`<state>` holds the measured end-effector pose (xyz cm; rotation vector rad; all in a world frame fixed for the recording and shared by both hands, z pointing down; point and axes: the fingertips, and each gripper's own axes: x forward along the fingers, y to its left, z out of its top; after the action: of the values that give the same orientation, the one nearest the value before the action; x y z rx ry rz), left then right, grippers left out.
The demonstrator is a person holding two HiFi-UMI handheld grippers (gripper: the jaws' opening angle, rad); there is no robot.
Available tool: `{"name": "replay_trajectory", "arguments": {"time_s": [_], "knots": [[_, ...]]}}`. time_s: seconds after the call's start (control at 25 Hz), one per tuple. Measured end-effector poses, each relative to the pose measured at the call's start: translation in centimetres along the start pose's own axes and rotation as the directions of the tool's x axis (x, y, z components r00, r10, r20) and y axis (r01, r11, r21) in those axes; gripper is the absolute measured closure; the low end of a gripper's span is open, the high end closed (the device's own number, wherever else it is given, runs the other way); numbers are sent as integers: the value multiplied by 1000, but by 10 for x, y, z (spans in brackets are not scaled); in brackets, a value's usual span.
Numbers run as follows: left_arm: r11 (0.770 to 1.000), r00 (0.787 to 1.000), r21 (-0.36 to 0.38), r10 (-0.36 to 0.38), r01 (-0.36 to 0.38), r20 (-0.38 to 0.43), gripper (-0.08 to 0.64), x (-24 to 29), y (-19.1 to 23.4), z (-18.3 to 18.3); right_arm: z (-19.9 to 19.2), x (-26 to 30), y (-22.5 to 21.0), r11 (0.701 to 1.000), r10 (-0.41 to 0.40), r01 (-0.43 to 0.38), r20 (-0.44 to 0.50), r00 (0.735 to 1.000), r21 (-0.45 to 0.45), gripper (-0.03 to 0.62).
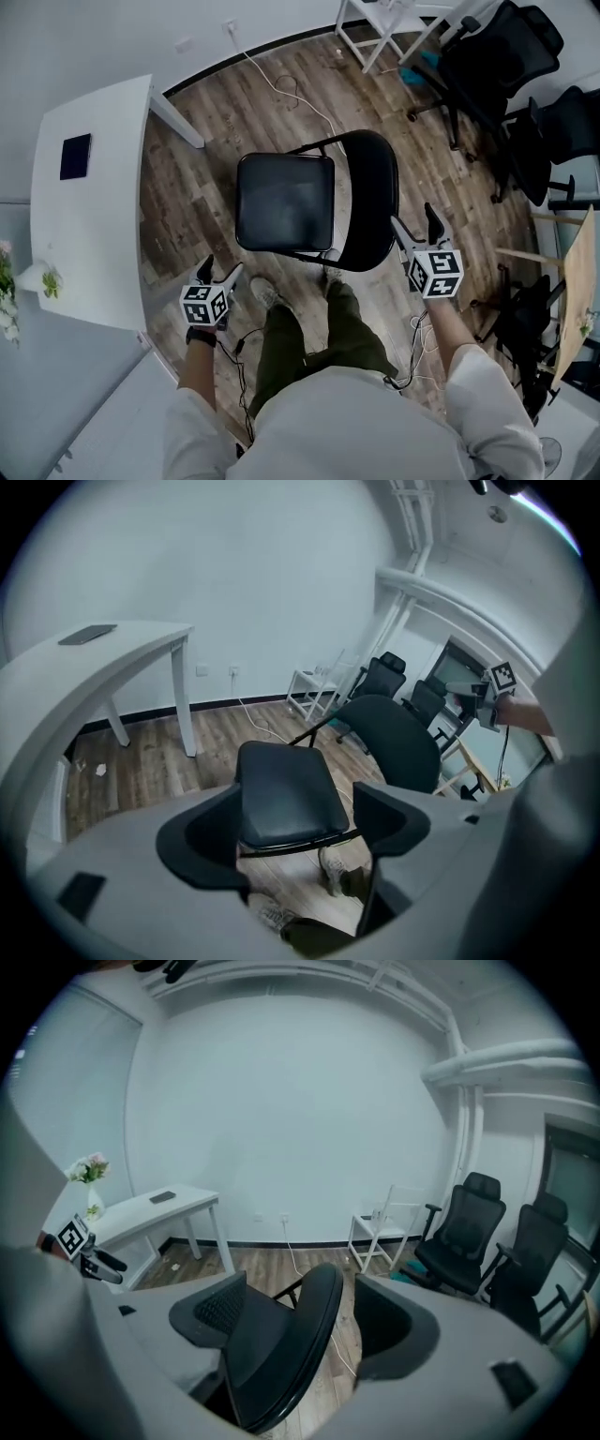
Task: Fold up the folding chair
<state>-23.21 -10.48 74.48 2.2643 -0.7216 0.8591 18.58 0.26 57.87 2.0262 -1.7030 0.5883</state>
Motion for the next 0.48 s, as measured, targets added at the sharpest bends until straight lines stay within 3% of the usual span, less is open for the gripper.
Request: {"name": "replay_trajectory", "arguments": {"time_s": [0.2, 0.48], "knots": [[999, 994, -46, 21, -26, -112, 186, 77, 42, -27, -7, 84, -44, 999, -1, 5, -79, 997, 54, 221], [986, 970, -149, 38, -75, -240, 186, 176, 109, -84, -26, 157, -78, 988, 27, -1, -172, 985, 153, 221]]}}
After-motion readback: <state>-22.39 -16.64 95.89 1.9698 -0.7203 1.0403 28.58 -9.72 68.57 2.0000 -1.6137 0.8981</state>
